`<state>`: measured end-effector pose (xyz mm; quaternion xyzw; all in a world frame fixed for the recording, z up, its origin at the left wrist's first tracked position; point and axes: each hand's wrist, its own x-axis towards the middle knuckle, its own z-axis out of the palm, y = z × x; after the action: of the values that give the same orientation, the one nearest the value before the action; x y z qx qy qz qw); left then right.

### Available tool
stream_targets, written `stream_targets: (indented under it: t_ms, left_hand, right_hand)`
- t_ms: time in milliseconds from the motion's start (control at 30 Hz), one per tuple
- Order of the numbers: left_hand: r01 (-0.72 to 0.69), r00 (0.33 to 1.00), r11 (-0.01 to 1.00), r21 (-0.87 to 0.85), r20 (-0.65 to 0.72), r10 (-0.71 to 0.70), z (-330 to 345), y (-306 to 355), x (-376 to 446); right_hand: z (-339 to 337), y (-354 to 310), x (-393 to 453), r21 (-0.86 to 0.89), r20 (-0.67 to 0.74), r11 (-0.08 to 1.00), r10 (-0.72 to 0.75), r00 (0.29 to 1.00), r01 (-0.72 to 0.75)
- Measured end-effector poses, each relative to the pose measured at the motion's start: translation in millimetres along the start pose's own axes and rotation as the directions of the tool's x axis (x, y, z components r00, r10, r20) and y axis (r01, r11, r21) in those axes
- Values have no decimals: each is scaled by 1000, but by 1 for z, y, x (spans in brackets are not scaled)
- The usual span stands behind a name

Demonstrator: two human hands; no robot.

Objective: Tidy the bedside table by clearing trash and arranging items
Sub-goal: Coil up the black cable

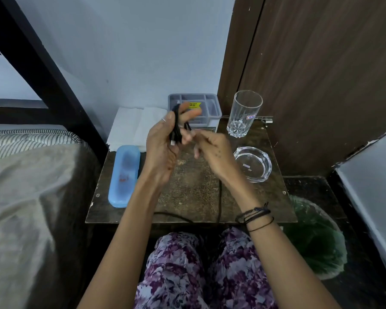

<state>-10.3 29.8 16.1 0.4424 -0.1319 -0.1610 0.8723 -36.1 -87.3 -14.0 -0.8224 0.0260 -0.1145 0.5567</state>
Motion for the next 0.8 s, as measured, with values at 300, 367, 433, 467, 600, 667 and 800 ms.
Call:
stream_targets:
  t_ms: [300,367,433,467,600,667,800]
  left_hand:
    - [-80,988,515,853,-2,156,-19,-9,11]
    - [-60,994,596,801,-8,112,-20,-10,7]
    - [-40,998,674,738,1,58,-21,-9,4]
    - [-21,1000,724,690,11,18,-23,-8,2]
    - [42,993,905,423,82,-85,-21,-1,-10]
    - [45,992,961,271,101,-75,-16,1,-13]
    - [32,991,999,36,125,-37,-4,-1,-9]
  right_hand:
    - [-20,-29,-5,-291,96,953,-53,994,79]
    - [-29,-32,2,-293,54,949,-108,993,119]
    - [-37,-32,7,-270,13,952,-148,989,146]
    - [-40,-31,10,-249,-19,957,-158,987,148]
    - [-45,-25,20,-101,-137,984,-158,978,145]
    - [-37,-19,19,-86,-98,988,-134,986,126]
    - [-21,-8,7,-265,35,962,-61,997,68]
